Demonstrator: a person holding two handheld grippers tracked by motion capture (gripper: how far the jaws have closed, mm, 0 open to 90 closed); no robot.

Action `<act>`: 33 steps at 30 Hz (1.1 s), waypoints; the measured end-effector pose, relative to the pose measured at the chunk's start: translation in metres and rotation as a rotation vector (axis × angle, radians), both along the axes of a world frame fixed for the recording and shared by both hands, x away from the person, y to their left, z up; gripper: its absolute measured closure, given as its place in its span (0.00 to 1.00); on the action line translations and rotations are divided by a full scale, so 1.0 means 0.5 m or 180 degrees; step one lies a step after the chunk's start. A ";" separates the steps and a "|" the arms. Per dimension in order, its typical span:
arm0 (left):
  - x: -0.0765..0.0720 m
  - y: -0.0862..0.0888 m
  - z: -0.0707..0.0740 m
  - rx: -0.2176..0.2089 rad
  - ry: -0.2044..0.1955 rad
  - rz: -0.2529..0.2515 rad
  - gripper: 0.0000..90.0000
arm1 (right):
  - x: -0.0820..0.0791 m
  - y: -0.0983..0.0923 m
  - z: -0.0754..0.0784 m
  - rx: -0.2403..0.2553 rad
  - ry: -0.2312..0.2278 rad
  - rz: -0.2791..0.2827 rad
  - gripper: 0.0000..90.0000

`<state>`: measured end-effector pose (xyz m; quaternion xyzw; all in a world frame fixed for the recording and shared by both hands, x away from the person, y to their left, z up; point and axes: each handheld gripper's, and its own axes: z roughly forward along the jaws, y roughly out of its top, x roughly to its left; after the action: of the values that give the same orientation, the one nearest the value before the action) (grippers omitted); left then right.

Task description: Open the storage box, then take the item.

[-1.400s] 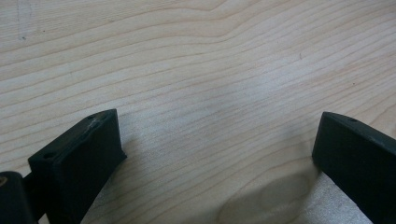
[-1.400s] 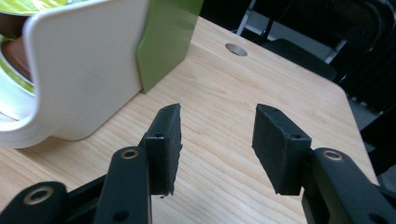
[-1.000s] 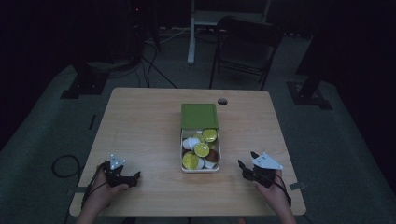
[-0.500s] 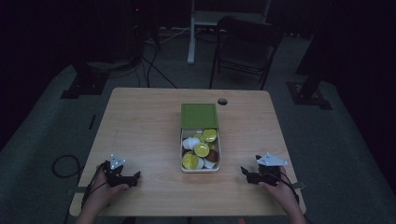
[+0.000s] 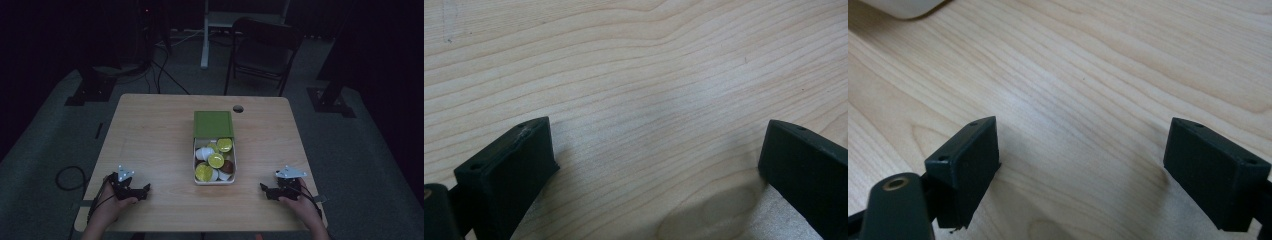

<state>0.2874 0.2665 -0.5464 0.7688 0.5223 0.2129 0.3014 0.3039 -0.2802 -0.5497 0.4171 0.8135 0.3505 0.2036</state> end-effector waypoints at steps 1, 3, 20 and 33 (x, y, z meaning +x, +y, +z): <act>0.000 0.000 0.000 -0.0001 0.0000 0.0000 0.02 | 0.002 -0.002 0.000 0.0049 0.0009 -0.0014 0.16; 0.000 0.000 0.000 -0.0001 0.0000 0.0001 0.02 | 0.005 -0.004 -0.001 0.0029 0.0070 -0.0052 0.15; 0.000 0.000 0.000 0.0001 -0.0003 0.0000 0.02 | 0.021 0.021 -0.001 0.0081 0.0143 -0.0108 0.14; -0.003 0.004 0.001 0.0010 0.0005 -0.0076 0.02 | 0.021 0.021 -0.001 0.0082 0.0149 -0.0110 0.14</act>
<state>0.2858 0.2685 -0.5461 0.7756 0.5130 0.2094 0.3023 0.3147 -0.2699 -0.5502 0.4417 0.8061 0.3476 0.1851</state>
